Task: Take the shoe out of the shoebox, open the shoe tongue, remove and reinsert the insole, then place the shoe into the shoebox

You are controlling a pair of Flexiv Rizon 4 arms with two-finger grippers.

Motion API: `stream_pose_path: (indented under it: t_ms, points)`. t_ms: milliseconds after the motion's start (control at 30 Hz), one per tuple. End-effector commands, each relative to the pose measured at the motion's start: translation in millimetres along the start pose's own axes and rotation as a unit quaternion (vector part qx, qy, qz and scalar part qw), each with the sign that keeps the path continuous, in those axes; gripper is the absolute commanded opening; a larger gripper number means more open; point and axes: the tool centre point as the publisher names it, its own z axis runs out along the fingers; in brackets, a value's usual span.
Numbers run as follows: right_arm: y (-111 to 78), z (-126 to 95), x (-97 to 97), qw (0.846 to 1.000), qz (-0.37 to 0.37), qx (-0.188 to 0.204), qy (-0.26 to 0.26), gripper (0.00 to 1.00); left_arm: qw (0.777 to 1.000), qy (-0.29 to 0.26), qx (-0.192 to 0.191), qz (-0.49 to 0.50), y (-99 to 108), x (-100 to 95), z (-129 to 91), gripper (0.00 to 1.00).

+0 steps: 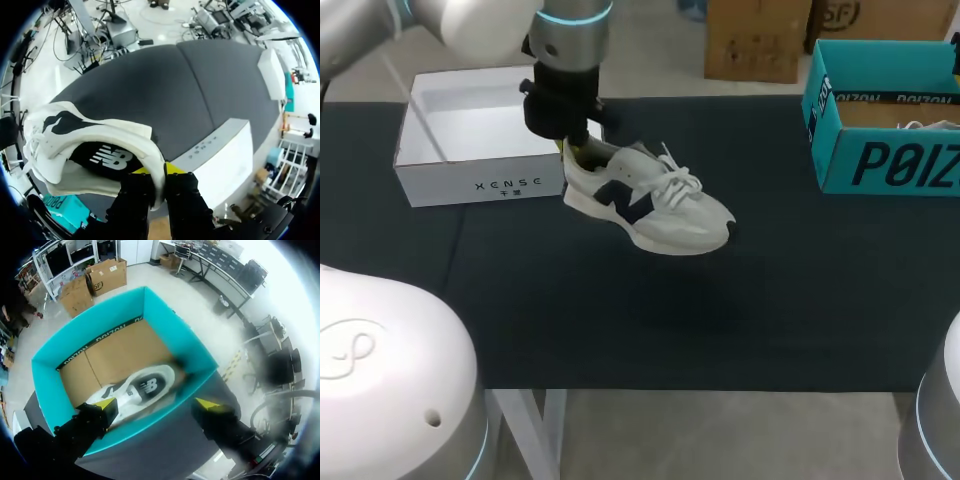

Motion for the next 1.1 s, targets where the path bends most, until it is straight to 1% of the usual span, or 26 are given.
stream_pose_path:
  t_ms: [33,133,267,300,367,400,533,567,667,700,833,1000,1100]
  points:
    - [-0.2,0.0,0.0,1.0,0.0,0.0,0.0,1.0,1.0,0.003,-0.005,-0.021,-1.3,-7.7,-7.8,0.0]
    - [-0.2,0.0,0.0,1.0,0.0,0.0,0.0,1.0,0.999,0.014,-0.001,-0.047,-4.9,-20.8,-11.8,0.0]
    - [-0.2,0.0,0.0,1.0,0.0,0.0,0.0,1.0,0.996,0.018,0.0,-0.086,-13.0,-52.6,-18.7,0.0]
    - [-0.2,0.0,0.0,1.0,0.0,0.0,0.0,1.0,0.995,0.024,0.007,-0.098,-13.4,-61.1,-17.6,0.0]
    - [-0.2,0.0,0.0,1.0,0.0,0.0,0.0,1.0,0.992,0.006,0.017,-0.121,-17.6,-84.3,-14.7,0.0]
    - [-0.2,0.0,0.0,1.0,0.0,0.0,0.0,1.0,0.992,0.01,0.02,-0.127,-19.1,-90.6,-13.9,0.0]
    - [-0.2,0.0,0.0,1.0,0.0,0.0,0.0,1.0,0.983,-0.009,0.037,-0.177,-21.6,-124.4,0.2,0.0]
    - [-0.2,0.0,0.0,1.0,0.0,0.0,0.0,1.0,0.982,-0.009,0.041,-0.187,-21.5,-133.8,3.8,0.0]
    - [-0.2,0.0,0.0,1.0,0.0,0.0,0.0,1.0,0.977,-0.002,0.049,-0.206,-20.4,-151.8,11.4,0.0]
    - [-0.2,0.0,0.0,1.0,0.0,0.0,0.0,1.0,0.975,0.002,0.052,-0.217,-21.0,-161.0,12.4,0.0]
    - [-0.2,0.0,0.0,1.0,0.0,0.0,0.0,1.0,0.969,0.004,0.067,-0.239,-18.8,-173.1,26.6,0.0]
    - [-0.2,0.0,0.0,1.0,0.0,0.0,0.0,1.0,0.968,0.017,0.086,-0.235,-9.9,-201.4,34.8,0.0]
    - [-0.2,0.0,0.0,1.0,0.0,0.0,0.0,1.0,0.966,0.016,0.098,-0.238,-9.7,-210.3,41.9,0.0]
